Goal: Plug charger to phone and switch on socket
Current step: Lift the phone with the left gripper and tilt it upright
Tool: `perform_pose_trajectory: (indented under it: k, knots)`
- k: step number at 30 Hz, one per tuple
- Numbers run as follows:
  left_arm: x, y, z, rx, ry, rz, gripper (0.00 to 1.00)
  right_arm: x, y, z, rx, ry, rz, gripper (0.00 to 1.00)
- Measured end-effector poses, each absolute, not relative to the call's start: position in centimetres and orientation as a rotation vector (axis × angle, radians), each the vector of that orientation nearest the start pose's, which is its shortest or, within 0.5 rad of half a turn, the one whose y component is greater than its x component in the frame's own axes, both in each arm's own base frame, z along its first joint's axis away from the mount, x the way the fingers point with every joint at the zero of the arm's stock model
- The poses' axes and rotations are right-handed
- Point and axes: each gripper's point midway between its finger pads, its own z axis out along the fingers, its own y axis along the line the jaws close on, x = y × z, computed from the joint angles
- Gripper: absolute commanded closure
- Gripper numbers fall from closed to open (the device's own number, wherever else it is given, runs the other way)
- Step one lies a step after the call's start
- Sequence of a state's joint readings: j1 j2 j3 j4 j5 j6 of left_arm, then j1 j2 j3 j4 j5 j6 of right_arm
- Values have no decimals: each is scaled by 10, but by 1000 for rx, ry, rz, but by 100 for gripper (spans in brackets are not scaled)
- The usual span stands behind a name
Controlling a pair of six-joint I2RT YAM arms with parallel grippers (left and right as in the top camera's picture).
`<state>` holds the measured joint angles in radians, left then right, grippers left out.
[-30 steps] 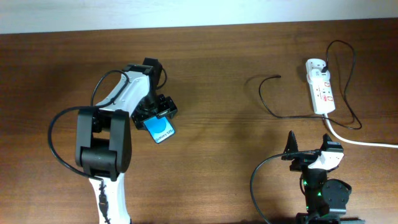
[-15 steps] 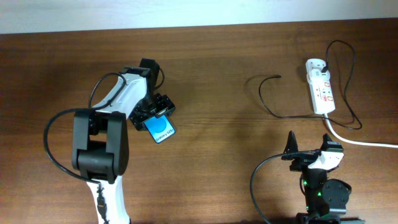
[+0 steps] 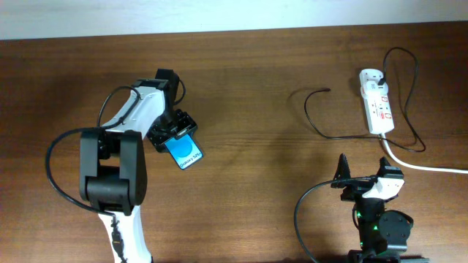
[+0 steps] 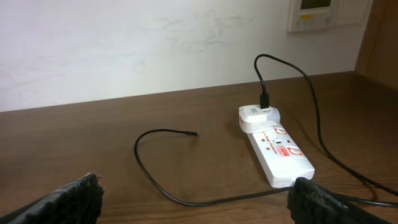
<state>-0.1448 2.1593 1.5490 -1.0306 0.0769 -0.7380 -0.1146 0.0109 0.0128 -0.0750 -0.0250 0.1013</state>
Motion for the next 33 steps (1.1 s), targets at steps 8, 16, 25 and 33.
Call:
perform_pose_trajectory:
  k: [8, 16, 25, 33]
  knots:
    - [377, -69, -3, -954, 3101, -63, 34, 245, -24, 159, 159, 1636, 11, 1]
    - [358, -75, -1, -968, 3194, -104, 34, 245, -24, 159, 159, 1636, 11, 1]
    - [354, -78, 1, -923, 3256, -122, 35, 245, -24, 159, 159, 1636, 11, 1]
    - [350, -90, 8, -854, 3311, -237, 38, 245, -24, 159, 159, 1636, 11, 1]
